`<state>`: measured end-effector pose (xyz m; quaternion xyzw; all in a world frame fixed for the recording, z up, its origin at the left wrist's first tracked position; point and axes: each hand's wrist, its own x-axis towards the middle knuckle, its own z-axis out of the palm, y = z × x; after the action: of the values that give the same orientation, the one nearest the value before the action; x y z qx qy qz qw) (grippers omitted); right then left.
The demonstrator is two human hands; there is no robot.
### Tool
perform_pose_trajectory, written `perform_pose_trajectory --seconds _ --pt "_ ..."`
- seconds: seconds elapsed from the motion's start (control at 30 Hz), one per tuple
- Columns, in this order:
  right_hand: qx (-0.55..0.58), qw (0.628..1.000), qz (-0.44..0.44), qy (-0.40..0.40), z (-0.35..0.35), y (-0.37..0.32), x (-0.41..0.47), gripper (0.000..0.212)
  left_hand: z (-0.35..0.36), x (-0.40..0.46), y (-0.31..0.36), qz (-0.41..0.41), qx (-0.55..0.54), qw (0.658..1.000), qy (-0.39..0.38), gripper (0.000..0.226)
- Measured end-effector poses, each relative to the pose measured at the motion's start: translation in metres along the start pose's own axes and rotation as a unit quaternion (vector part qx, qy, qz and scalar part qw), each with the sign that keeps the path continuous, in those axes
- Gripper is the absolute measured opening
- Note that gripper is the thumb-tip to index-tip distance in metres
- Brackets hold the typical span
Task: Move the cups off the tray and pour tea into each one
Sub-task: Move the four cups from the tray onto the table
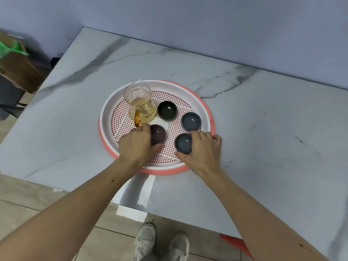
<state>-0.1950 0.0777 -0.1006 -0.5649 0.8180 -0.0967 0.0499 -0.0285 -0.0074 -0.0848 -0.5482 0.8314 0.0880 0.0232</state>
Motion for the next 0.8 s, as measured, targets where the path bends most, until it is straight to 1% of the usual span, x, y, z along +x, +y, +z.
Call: perform_pose_trajectory --seconds 0.27,0.43,0.57,0.67,0.8 --pt "0.014 1.0 0.025 -0.001 -0.041 0.018 -0.005 0.058 -0.034 -0.005 0.015 0.035 0.012 0.999 -0.009 0.055" --pt "0.01 0.998 0.059 -0.006 -0.084 0.05 -0.008 0.056 -0.076 0.008 0.05 0.085 0.024 0.996 -0.005 0.055" --pt "0.02 0.995 0.095 -0.013 -0.116 0.093 -0.006 0.064 -0.1 0.024 0.099 0.123 0.028 0.992 0.003 0.054" --pt "0.021 0.993 0.113 -0.018 -0.137 0.131 -0.005 0.065 -0.107 0.032 0.142 0.142 0.023 0.99 0.003 0.051" --pt "0.029 0.991 0.126 -0.016 -0.158 0.188 0.001 0.066 -0.104 0.042 0.201 0.15 0.018 0.989 0.001 0.056"
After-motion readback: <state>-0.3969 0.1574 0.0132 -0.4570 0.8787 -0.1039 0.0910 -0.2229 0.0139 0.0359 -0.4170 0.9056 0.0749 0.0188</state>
